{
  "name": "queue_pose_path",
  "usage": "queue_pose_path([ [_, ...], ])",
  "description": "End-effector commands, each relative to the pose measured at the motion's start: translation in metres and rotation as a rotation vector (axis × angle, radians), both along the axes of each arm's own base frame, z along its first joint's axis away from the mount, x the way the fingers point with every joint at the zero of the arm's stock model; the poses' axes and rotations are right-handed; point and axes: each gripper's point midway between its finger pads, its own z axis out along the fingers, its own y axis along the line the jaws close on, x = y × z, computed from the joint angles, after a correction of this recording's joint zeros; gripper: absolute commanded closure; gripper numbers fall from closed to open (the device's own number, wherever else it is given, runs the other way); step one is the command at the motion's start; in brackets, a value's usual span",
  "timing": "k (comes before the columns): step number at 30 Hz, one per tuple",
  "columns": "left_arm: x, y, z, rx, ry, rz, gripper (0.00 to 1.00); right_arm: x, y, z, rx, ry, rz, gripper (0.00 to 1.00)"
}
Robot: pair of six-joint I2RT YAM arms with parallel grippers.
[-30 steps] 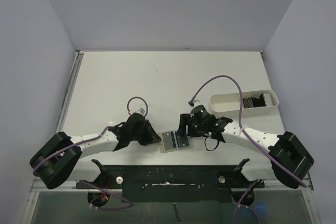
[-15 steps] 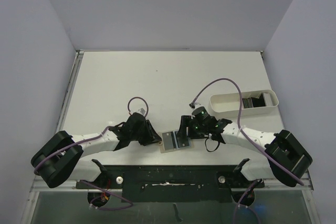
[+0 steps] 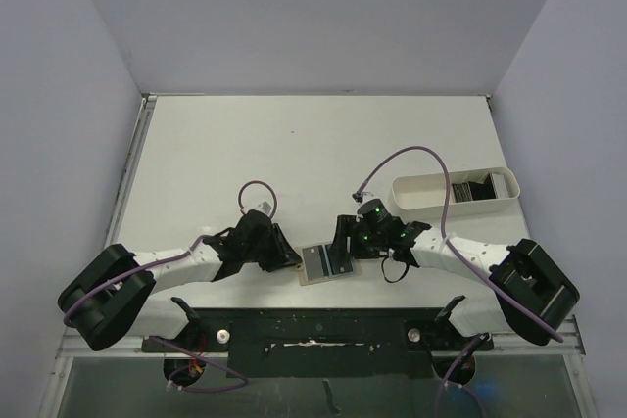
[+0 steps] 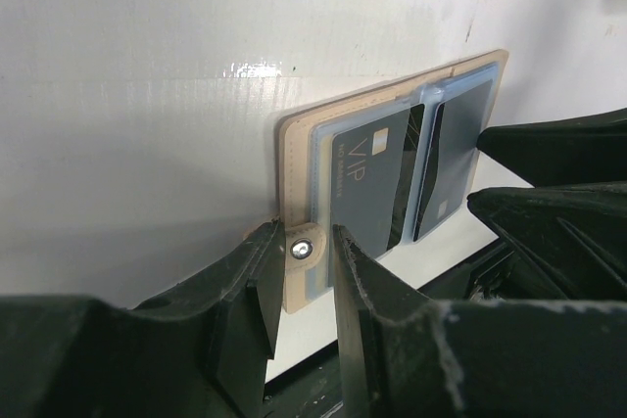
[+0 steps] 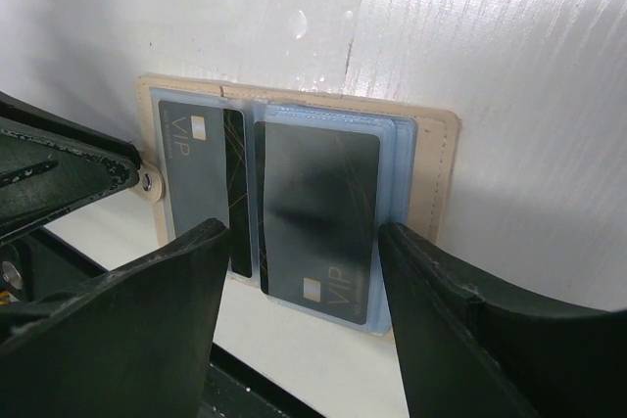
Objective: Put the credit cards into the card holder
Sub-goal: Insert the credit card into the card holder.
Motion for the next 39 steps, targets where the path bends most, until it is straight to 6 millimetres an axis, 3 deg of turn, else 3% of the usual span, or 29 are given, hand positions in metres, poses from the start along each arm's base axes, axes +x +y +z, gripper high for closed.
queue_pose_path([
  [1, 0.003, -0.006, 0.005, -0.023, -0.025, -0.02, 0.74, 0.005, -0.001, 0.001, -0.021, -0.019, -0.009, 0.37],
  [9, 0.003, -0.005, 0.005, -0.025, -0.023, -0.017, 0.75, 0.01, -0.002, 0.012, -0.047, -0.052, -0.016, 0.36],
  [20, 0.003, -0.005, 0.004, -0.029, -0.022, -0.015, 0.75, 0.006, 0.005, 0.006, -0.027, -0.032, 0.008, 0.36],
  [39, 0.001, -0.006, 0.003, -0.036, -0.017, -0.015, 0.75, 0.005, 0.012, 0.018, -0.005, -0.052, 0.027, 0.38],
])
